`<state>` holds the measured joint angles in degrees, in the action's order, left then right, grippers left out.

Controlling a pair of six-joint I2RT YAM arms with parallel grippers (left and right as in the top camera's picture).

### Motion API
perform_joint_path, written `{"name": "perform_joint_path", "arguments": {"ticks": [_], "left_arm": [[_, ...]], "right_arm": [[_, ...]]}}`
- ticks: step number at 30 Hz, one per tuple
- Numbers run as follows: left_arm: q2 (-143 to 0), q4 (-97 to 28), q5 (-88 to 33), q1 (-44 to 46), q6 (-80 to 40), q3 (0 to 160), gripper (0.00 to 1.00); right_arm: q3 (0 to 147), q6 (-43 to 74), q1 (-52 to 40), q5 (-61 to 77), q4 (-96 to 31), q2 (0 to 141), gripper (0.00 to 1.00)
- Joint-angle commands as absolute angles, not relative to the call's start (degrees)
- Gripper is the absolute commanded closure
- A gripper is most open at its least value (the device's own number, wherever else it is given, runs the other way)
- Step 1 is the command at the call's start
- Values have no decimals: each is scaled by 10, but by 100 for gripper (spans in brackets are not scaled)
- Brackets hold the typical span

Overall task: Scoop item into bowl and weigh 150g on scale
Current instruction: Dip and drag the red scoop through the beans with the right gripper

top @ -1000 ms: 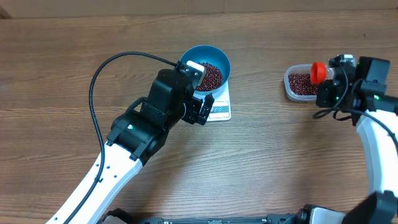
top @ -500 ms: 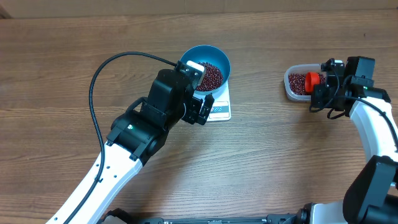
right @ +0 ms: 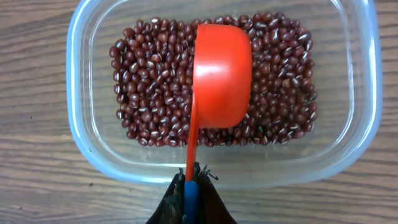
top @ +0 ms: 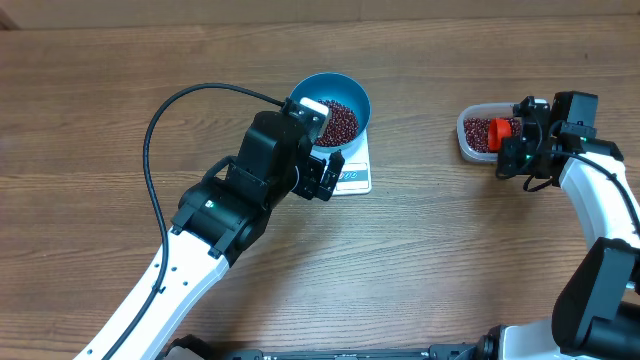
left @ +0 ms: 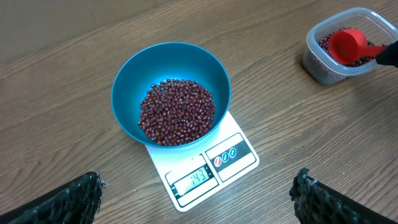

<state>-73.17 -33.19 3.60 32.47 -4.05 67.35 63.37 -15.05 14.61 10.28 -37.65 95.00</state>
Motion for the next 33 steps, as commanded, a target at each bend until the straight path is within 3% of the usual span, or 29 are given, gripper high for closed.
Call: {"name": "perform_joint_path", "arguments": {"ticks": [1,10,33], "left_arm": [[-735,-331,29,322,-34,687,1],[-735,-331,29,322,-34,687,1],[-735,-331,29,322,-34,687,1]], "right_arm": [[637,-150,148,117,-390,955,96],[637,-150,148,204,-405,955,96],[658,-148,200,236,-428,951,96]]}}
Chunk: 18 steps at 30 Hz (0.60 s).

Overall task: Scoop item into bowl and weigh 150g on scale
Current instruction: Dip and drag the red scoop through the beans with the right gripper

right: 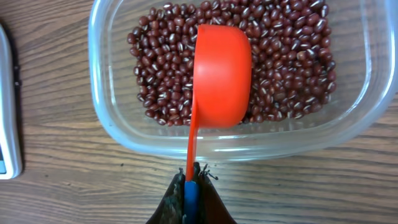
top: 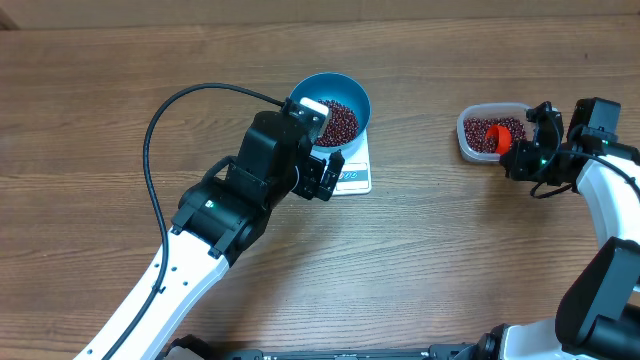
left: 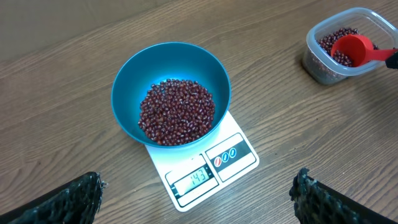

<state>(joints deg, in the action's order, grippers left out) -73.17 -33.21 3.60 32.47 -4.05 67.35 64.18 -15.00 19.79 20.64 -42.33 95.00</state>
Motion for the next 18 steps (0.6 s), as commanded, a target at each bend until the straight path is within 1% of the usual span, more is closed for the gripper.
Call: {"name": "perform_joint_path", "arguments": {"ticks": [1,7,18], "left_arm": [[-735,-331,29,322,-34,687,0],[-735,-331,29,322,-34,687,0],[-735,-331,29,322,-34,687,0]], "right_arm": [[658,-148,200,250,-428,951,96],[658,-148,200,310,-417,951,96],[658,-148,200,323,-393,949,96]]}}
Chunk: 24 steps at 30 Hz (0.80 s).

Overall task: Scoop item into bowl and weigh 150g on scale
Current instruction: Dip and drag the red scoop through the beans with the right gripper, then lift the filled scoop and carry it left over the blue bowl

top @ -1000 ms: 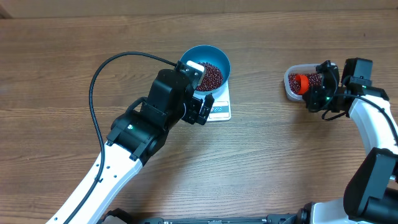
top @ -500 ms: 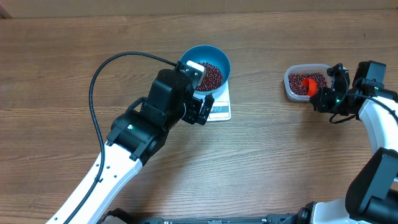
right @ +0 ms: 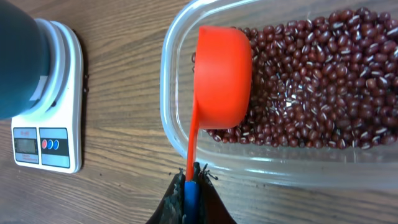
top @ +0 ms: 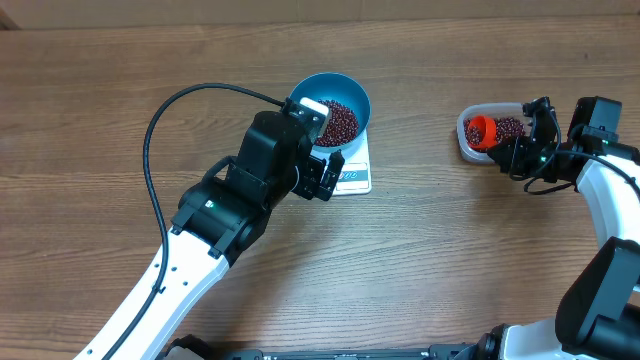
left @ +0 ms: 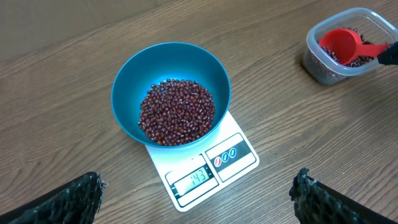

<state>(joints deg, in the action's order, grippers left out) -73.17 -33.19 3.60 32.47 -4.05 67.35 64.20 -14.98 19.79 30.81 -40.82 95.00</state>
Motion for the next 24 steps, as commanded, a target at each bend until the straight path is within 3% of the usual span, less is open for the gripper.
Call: {"name": "perform_joint_path", "arguments": {"ticks": [1,15,24], "left_arm": [[-735,-331,29,322,-34,687,1],[-735,-331,29,322,-34,687,0],[-735,-331,29,322,-34,687,1]], "right_arm": [[658,-148,200,323,-385,949,96],[676,-148,204,323,-372,946,96],[676,-148,258,344,-418,945,96]]}}
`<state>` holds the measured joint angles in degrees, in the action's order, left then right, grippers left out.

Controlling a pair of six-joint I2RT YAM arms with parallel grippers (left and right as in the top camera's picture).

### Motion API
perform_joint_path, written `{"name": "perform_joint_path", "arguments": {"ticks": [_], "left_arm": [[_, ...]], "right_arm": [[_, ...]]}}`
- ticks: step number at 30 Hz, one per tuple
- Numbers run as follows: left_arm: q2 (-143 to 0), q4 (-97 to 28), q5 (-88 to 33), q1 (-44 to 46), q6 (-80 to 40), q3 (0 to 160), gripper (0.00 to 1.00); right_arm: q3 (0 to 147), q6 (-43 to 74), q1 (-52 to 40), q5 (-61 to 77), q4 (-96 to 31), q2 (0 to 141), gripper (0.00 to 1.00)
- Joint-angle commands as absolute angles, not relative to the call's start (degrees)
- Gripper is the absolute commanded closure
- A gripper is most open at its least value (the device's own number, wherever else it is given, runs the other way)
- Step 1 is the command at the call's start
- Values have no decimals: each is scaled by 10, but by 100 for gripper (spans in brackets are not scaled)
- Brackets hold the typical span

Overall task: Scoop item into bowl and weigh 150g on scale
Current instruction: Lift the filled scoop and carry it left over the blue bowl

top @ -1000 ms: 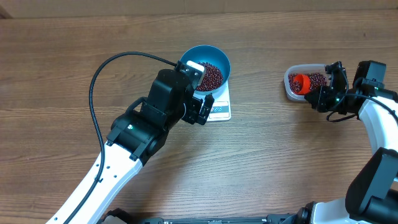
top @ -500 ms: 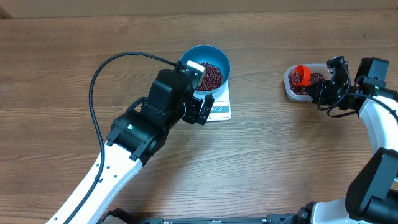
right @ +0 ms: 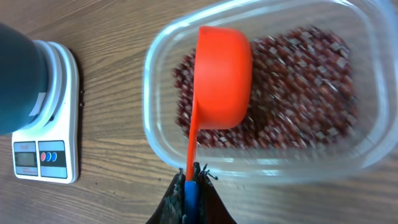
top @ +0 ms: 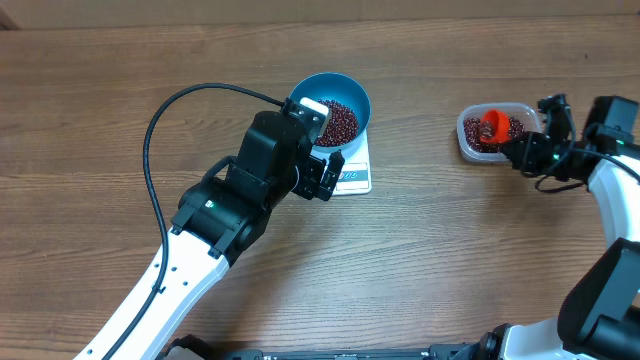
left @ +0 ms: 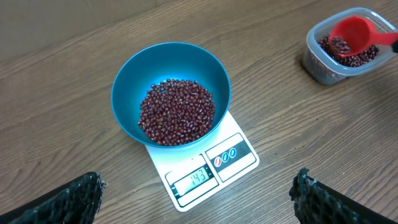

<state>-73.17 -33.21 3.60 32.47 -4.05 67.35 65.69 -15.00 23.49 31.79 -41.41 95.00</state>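
Observation:
A blue bowl (left: 171, 93) half full of red beans stands on a white scale (left: 205, 168) whose display reads 143. My left gripper (left: 199, 196) hangs open above the scale's near side, holding nothing. At the right, my right gripper (right: 191, 186) is shut on the handle of a red scoop (right: 221, 78). The scoop (left: 349, 34) is over the clear tub of beans (right: 261, 93) and holds some beans. In the overhead view the scoop (top: 493, 124) sits above the tub (top: 492, 133).
The wooden table (top: 450, 250) carries only the scale, bowl and tub. A black cable (top: 165, 110) arcs from my left arm over the table's left side.
My right gripper has drawn back to the right and the scoop has come up from the tub's left end; it now holds some beans. The scale still reads 143. My left arm is unmoved.
The scoop hovered over the tub's middle with my right gripper shut on its handle. It then sat lower among the beans, later at the tub's left end near the scale. Now it is raised over the tub with beans in it. The scale read 143 throughout.

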Motion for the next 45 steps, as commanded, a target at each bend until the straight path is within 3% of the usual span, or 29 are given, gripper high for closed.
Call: {"name": "perform_joint_path", "arguments": {"ticks": [1,9,16,23,36,45], "left_arm": [[-735,-331,29,322,-34,687,1],[-735,-331,29,322,-34,687,1],[-735,-331,29,322,-34,687,0],[-735,-331,29,322,-34,687,1],[-735,-331,29,322,-34,687,0],[-735,-331,29,322,-34,687,0]], "right_arm": [[676,-148,268,362,-422,945,96],[676,-148,326,540,-427,945,96],[676,-148,327,548,-451,945,96],[676,-148,323,650,-479,945,96],[676,-148,192,655,-493,945,96],[676,-106,85,654,-390,945,96]]}}
